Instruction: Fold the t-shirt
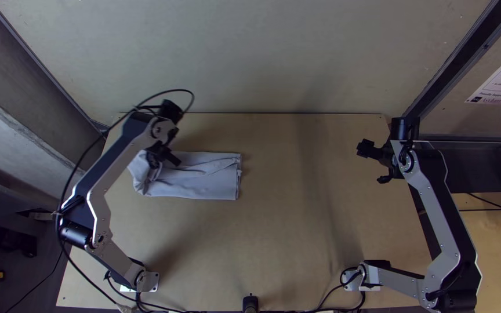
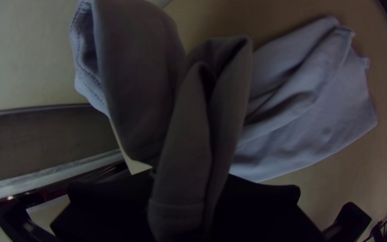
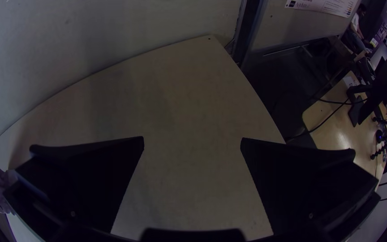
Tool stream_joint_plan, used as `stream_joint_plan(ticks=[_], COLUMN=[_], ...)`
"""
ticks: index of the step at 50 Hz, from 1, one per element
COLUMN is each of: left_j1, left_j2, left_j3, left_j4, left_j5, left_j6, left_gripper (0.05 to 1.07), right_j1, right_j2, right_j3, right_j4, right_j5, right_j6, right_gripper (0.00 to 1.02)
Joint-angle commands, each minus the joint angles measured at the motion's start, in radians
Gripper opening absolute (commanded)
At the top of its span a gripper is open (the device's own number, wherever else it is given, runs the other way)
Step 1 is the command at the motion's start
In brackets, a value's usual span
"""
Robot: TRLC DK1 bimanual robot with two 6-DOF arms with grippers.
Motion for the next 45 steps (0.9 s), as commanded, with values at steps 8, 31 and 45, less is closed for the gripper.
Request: stream_joint_plan(ticks=[8,31,45], left_j1=[-0.145,-0.338,-0.367], left_j2=[0.109,0.296,0.489], left_j3=[0.033,0.105,0.488], left_j4=[-0.041,-0.047,-0.034], left_j5=[-0.044,-0.027,0.493], left_j6=[-0.119,-0.307,-0.494], left_gripper=[0.08,0.98,1.03], right_j1=[-0.025,-0.050,-0.033], right_j2=[-0.041,-0.049,-0.099], right_j3=[-0.042,-0.080,-0.157], right_j4=[0.008,0.008,0.008], right_j5=[0.000,0.000,0.000], right_j6=[-0.018,-0.029,-0.032], right_gripper=[0.99,0.99,0.99])
